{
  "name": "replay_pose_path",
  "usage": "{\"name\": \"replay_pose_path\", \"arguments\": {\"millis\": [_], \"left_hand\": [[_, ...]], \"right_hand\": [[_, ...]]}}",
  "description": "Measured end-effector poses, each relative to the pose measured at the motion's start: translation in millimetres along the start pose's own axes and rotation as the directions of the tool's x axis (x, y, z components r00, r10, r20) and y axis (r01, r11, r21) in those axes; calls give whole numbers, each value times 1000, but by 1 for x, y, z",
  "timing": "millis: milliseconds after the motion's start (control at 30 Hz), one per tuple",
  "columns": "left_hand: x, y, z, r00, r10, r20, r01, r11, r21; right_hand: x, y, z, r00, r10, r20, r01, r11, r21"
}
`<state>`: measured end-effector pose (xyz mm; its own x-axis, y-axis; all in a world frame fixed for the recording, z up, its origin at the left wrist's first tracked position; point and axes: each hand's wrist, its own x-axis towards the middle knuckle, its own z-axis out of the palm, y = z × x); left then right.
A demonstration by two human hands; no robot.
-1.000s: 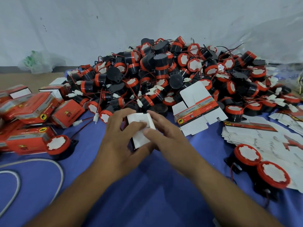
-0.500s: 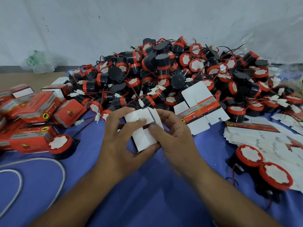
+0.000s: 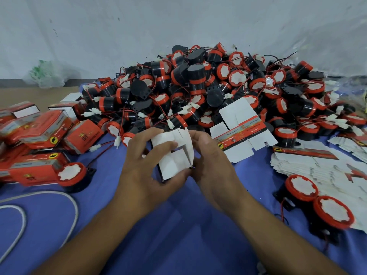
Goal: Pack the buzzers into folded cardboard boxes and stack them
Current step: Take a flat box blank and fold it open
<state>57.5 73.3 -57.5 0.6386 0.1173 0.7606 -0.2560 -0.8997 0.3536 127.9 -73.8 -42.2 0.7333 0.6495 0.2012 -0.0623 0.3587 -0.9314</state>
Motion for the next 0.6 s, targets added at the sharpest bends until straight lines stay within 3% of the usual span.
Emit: {"name": "replay_pose_path", "arguments": {"millis": [233, 433, 600], "left_hand": [[0, 3, 0, 998, 53, 17, -54, 997, 54], [1, 9, 2, 997, 76, -20, -75, 996, 37], [-2, 12, -1, 994, -107, -18, 104, 989, -104]], "right_hand": [[2, 0, -3, 996, 77, 36, -75, 996, -38], [2, 3, -3, 997, 60, 47, -51, 983, -178], [2, 8, 0, 998, 47, 52, -44, 998, -49]]}}
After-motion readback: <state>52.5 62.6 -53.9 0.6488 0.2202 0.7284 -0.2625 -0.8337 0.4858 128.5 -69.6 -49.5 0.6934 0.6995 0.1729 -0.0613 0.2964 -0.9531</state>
